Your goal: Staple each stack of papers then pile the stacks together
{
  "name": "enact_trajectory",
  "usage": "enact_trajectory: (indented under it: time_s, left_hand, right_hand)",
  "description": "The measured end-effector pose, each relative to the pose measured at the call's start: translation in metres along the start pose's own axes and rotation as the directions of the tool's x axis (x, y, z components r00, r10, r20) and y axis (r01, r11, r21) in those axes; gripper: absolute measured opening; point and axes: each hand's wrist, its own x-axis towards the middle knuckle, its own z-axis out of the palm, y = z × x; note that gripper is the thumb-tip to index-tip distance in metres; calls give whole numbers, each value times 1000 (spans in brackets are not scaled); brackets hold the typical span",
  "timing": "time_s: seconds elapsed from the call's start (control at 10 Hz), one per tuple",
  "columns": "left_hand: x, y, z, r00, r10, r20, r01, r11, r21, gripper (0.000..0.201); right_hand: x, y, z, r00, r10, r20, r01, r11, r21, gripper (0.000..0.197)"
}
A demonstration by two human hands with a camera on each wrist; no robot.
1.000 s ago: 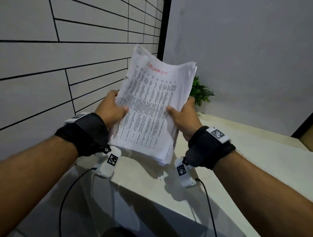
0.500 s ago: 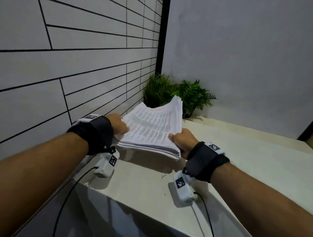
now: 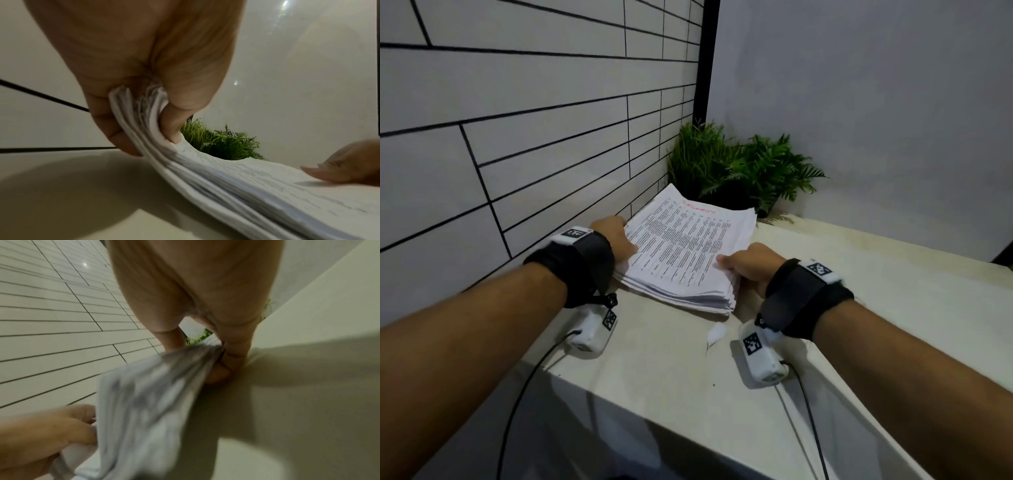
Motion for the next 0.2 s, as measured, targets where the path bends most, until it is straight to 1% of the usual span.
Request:
enact_trajectory:
  time_s: [0.1, 0.2]
  left_hand:
    - [-3, -4, -1, 1000, -3, -23, 2, 999, -54, 52]
    - [-10, -6, -9, 996, 52, -68, -55, 998, -43, 64]
  right_hand:
    - [-12, 1, -22, 1000, 1, -13, 0, 1000, 30, 20]
    - [-47, 3, -54, 1000, -25, 5, 24, 994, 109, 7]
